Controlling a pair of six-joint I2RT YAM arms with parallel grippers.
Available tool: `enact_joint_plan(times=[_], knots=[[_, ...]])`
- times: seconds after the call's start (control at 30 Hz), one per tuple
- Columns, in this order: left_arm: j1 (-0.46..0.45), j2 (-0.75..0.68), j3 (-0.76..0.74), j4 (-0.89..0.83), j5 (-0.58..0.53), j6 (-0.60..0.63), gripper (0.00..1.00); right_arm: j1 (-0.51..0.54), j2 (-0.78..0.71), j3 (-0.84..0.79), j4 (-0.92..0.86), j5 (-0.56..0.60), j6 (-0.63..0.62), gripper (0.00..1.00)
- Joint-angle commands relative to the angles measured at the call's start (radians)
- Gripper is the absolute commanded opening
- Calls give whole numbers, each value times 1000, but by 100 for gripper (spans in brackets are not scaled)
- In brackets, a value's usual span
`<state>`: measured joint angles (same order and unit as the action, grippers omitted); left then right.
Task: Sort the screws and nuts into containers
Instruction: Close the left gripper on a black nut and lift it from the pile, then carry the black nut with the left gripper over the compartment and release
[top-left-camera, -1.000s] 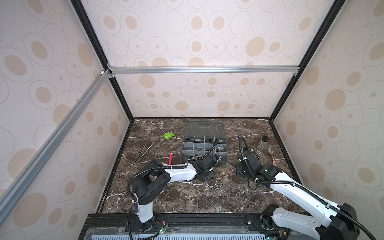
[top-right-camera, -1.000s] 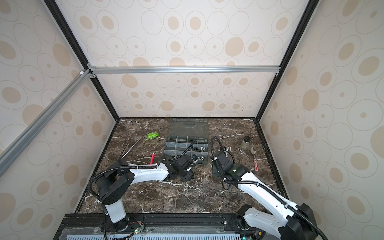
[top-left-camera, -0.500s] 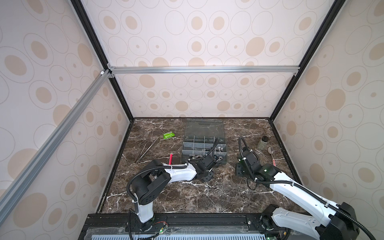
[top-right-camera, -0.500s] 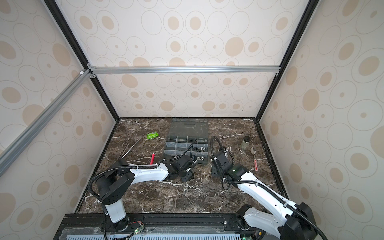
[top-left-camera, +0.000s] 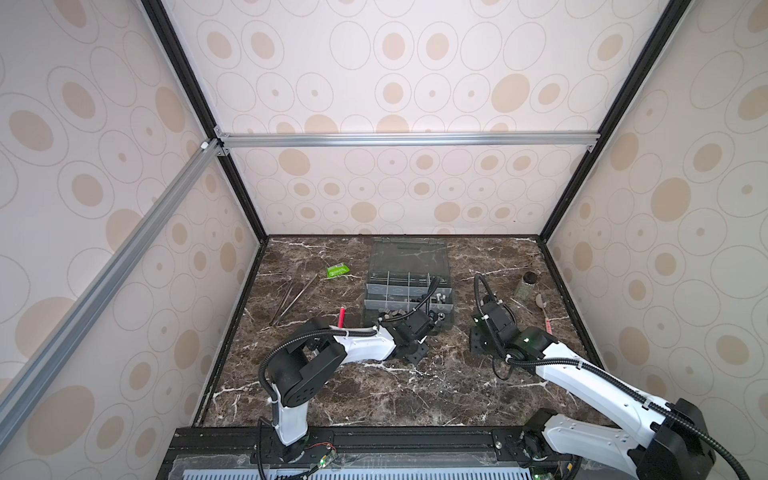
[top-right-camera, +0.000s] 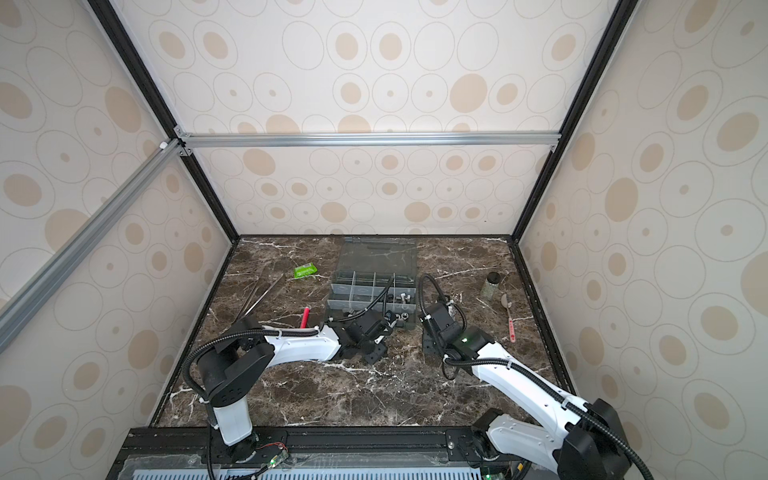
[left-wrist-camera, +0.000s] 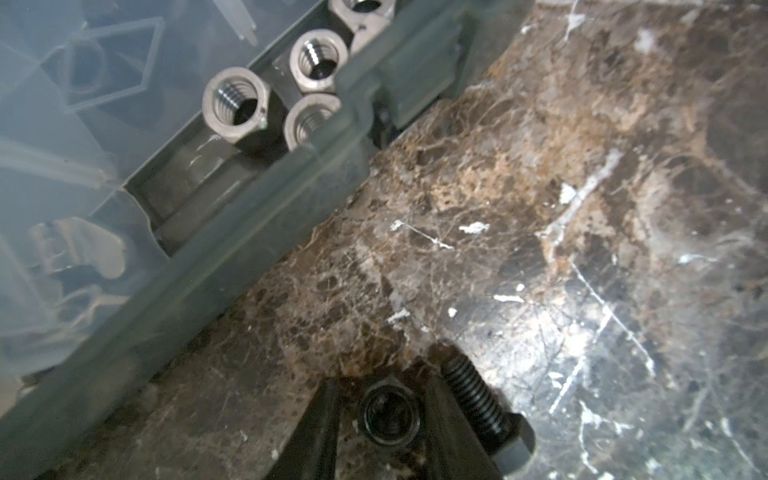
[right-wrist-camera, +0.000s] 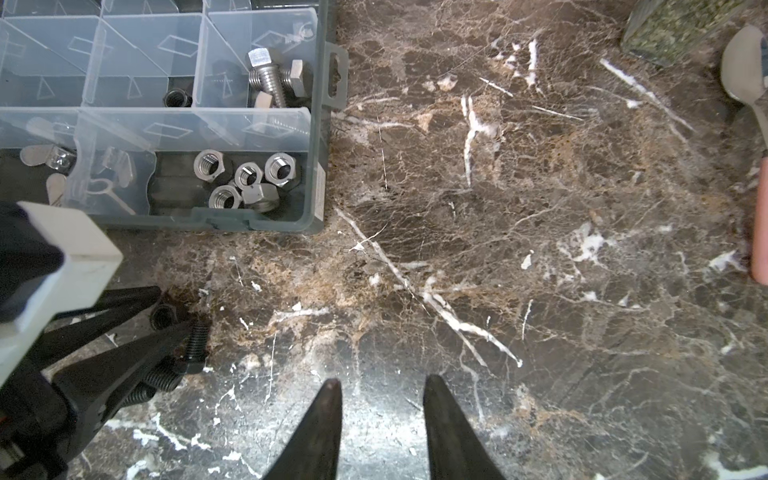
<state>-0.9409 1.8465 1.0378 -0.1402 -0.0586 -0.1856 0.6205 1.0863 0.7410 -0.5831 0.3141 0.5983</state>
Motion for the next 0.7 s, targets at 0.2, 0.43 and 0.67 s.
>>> enact_joint_plan(times=[0.2, 0.43, 0.67], knots=[[-7, 33, 14, -13, 11, 4, 22, -4, -24, -22, -11, 23, 19, 36], [-6, -1, 24, -23, 5, 13, 16, -4, -37, -19, -16, 28, 23, 36], [20, -81, 43, -23, 14, 12, 16, -4, -64, -19, -35, 37, 28, 36]])
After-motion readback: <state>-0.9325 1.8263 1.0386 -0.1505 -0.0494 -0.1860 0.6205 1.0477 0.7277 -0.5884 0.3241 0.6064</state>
